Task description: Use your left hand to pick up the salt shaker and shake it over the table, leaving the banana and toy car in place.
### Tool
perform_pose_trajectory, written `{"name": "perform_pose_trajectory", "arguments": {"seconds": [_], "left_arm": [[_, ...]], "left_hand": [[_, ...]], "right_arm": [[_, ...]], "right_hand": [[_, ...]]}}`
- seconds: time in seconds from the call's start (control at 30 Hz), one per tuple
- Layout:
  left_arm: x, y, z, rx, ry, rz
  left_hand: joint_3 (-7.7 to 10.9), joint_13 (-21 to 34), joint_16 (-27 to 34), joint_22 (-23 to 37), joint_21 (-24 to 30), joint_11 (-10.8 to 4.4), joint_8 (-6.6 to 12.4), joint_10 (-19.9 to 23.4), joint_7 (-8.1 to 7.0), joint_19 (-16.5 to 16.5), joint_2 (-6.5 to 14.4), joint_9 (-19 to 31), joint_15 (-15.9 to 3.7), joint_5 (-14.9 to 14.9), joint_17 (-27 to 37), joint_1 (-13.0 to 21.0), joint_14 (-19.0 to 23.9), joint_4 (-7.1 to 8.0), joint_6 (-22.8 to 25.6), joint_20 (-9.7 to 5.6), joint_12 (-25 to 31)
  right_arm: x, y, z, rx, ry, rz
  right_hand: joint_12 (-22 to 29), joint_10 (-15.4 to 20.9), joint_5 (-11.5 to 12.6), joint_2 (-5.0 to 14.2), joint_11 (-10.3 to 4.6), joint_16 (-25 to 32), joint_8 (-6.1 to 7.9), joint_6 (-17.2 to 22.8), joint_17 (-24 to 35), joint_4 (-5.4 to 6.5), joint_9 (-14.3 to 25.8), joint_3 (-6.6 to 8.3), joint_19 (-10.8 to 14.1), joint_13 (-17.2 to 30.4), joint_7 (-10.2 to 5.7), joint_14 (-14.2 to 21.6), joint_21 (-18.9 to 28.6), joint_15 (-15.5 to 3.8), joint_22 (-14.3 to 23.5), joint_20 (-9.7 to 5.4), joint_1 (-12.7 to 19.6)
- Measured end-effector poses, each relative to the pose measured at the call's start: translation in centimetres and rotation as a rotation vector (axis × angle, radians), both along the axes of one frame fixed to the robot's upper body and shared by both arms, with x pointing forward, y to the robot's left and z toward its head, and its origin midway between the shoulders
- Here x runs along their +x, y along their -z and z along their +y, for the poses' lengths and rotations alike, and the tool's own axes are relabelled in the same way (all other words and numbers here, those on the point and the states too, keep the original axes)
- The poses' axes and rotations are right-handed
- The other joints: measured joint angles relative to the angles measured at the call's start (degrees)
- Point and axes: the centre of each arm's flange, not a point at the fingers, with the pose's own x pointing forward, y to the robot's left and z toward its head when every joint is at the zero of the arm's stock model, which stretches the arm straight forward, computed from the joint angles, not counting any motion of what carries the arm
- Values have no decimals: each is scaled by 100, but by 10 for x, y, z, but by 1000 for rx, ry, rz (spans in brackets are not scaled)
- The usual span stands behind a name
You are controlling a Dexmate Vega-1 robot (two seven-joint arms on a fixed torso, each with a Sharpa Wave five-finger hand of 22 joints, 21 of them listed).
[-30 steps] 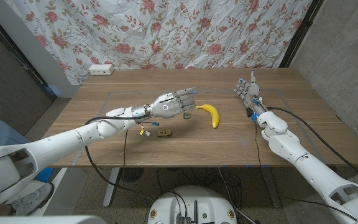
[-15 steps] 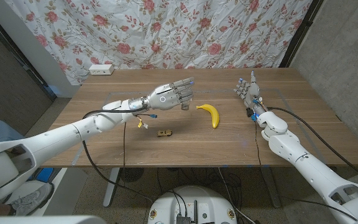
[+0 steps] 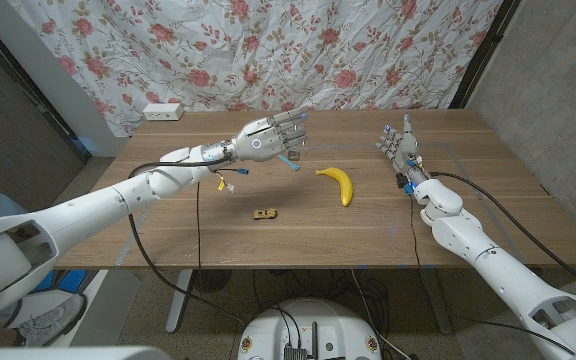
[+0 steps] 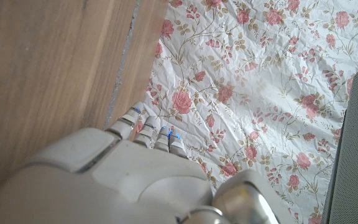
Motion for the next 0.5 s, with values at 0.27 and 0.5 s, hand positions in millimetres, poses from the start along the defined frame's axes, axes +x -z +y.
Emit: {"name": "perform_pose_trajectory", "arguments": {"seconds": [0.27,0.5], "left_arm": [[3,-9,5,-34,-2,4],[5,-15,9,-83,-5,26]], "left_hand": [[-38,-2,0,0,0,0,0,0,0,0,7,0,11,0,12,-8,-11,23,0,0,22],[-125,17,0,0,0,22,2,170,0,31,-2,0,11,-1,14,-92,-10,61,0,-31,71]], "right_arm": [[0,0,0,0,0,0],[0,0,0,0,0,0]], "right_hand": [[0,0,0,0,0,0,0,0,0,0,0,0,0,0,0,0,0,0,0,0,0],[0,0,0,0,0,0,0,0,0,0,0,0,0,0,0,0,0,0,0,0,0]]}}
